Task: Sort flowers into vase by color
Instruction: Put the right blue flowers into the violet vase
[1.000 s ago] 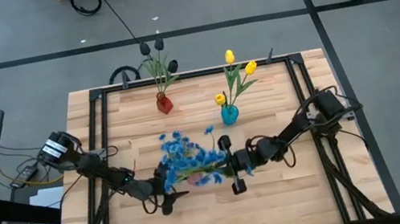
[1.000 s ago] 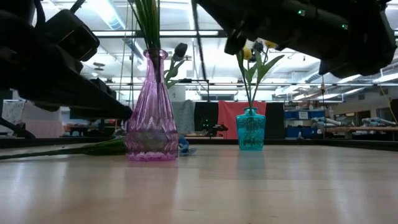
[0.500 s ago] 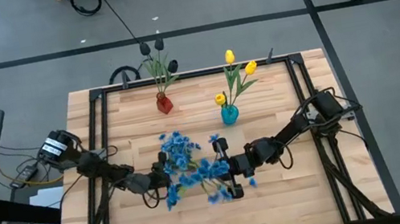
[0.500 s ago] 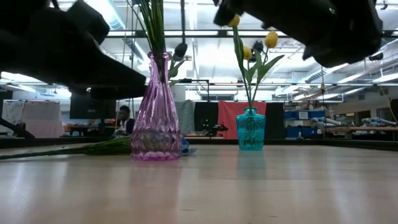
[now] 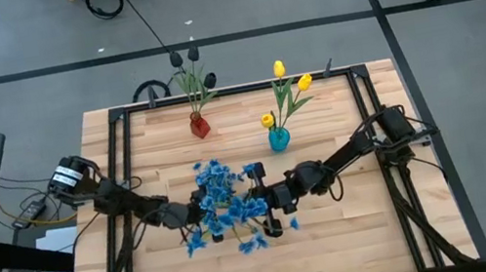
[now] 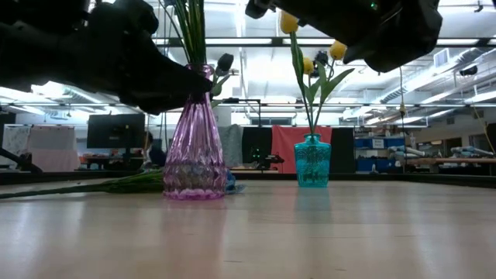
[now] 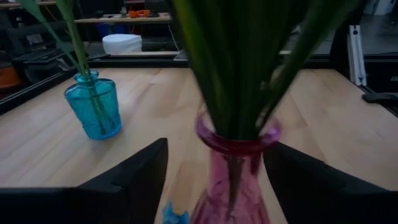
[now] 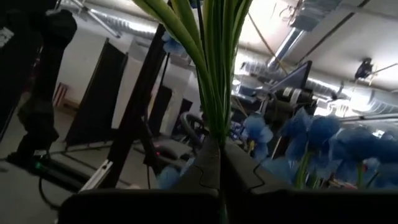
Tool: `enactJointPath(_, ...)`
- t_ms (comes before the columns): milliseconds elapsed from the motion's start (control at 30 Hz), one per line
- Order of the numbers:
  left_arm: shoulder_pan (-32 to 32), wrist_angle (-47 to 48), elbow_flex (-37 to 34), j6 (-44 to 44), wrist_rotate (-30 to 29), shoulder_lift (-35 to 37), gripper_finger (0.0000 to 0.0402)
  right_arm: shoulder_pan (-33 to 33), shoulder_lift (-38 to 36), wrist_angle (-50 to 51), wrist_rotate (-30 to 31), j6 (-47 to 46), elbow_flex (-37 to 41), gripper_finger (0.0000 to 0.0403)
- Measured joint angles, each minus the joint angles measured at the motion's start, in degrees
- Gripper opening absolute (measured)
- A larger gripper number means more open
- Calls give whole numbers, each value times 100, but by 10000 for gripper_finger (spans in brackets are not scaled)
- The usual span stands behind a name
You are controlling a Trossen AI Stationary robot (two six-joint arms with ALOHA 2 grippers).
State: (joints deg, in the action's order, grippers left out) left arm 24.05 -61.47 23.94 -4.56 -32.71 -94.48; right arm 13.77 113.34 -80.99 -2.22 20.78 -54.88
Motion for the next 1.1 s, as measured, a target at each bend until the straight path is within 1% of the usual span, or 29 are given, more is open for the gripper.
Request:
enactJointPath(267,-72,4,0,-10,7,-2,163,-113,0,245,5,-63,-8,10)
enactJointPath(367,-72,-14,0,-5,4,-2,126,-115,-2,316,317,-63,-8,10)
enactJointPath(433,-72,-76,-2,43,4,-7,108,-113,-2,429,561,-63,-8,10)
enactJointPath(533,-74,-309,-7,330,-2,-12,106,-112,-4,517,757,-63,-8,10)
enactJointPath(633,-74,-755,-13,592,-37,-6,107,-81,-17,529,996,-28,-10,10)
enactJointPath(767,-74,-1123,-11,788,-34,88,120,47,-17,553,1483,217,-8,10)
enactJointPath(867,-74,-1118,-13,889,-62,272,119,196,-89,598,2088,411,-8,10)
enactJointPath(1000,-74,-846,-13,943,-89,658,117,398,-395,999,2793,673,-8,10)
enactJointPath(1100,-74,-649,-15,953,-100,877,117,432,-675,1621,2941,548,-8,10)
